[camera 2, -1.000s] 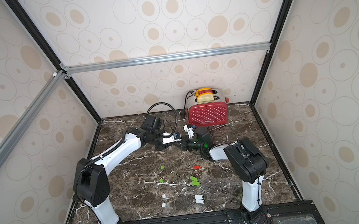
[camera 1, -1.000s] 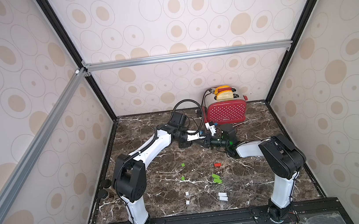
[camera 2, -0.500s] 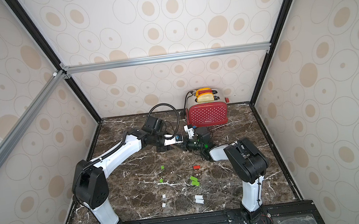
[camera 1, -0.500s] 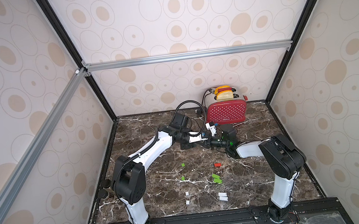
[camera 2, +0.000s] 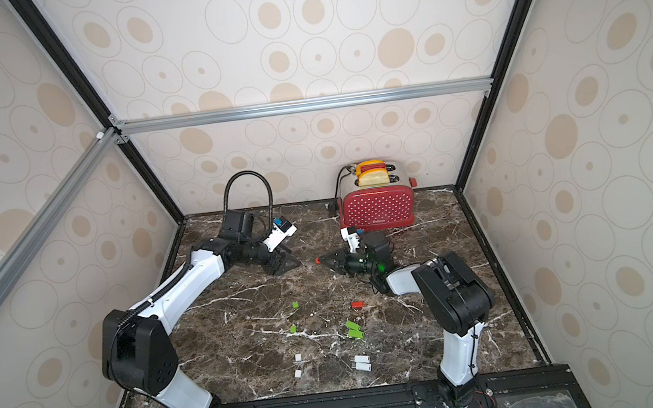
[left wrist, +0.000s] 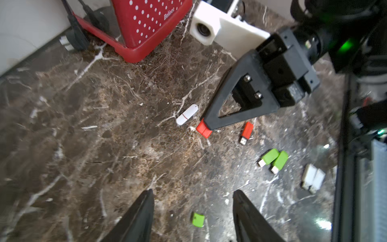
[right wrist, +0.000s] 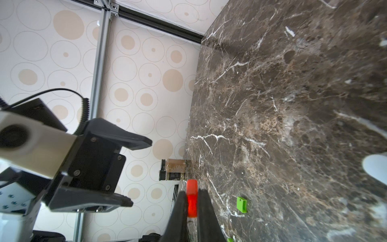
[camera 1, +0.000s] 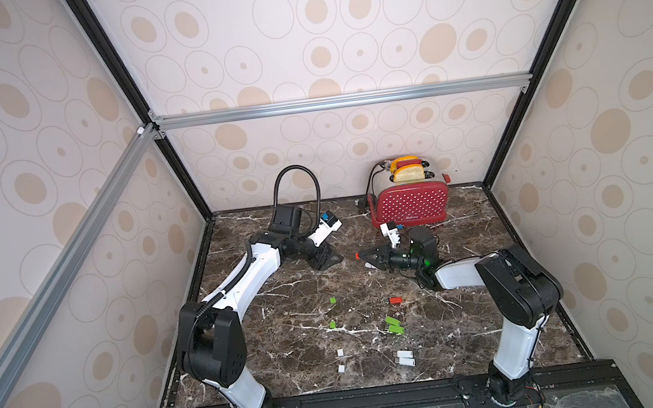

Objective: Close the usb drive cover
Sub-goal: Pick up the cover from the center of the board.

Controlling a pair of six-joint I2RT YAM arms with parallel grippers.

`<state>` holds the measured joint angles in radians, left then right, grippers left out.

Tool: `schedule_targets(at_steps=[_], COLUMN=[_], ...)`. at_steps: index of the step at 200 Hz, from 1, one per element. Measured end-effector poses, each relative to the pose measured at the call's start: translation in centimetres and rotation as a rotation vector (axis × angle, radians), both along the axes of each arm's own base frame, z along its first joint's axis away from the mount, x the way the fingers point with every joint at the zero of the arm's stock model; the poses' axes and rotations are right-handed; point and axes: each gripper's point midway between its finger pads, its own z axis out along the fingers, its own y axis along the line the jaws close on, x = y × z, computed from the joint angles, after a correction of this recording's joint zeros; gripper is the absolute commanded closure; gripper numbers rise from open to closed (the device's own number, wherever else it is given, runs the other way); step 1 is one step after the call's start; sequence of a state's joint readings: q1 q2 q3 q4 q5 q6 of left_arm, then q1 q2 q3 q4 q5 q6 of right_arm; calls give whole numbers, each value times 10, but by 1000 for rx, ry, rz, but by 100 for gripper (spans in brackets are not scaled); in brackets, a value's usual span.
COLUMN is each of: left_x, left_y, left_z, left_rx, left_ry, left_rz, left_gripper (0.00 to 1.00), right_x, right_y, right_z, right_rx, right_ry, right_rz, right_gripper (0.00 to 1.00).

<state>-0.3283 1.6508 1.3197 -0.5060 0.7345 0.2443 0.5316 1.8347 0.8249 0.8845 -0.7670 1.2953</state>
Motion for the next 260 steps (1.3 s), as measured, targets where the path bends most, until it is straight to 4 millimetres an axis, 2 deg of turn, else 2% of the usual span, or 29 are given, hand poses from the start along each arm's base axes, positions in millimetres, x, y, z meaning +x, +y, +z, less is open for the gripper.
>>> schedule_targets(at_steps=[43,78,103,132,212,260], left_x=[12,11,13,15,10,10], left_y=[-8,-20,-26,-29,-31,-32], left_z=[-9,-7,2,3,7,8], left_rx=[-267,-402,-471,-513,-535,-542], left_ry=[279,406,443,493,527,542], left_rz=[152,142,114,101,70,73], left_gripper=[48,51,56,62,62,78], right_x=[-7,-6,-4,-4,-3,-5], right_y=[4,8,11,13,18,22], right_z=[15,35,40,39,46,43], right_rx=[60,122,148,156,171,169], right_ry=[7,-8,-6,6,-4,1], right_rz=[50,69,83,88,103,116], right_gripper=[93,95,95,95,95,97])
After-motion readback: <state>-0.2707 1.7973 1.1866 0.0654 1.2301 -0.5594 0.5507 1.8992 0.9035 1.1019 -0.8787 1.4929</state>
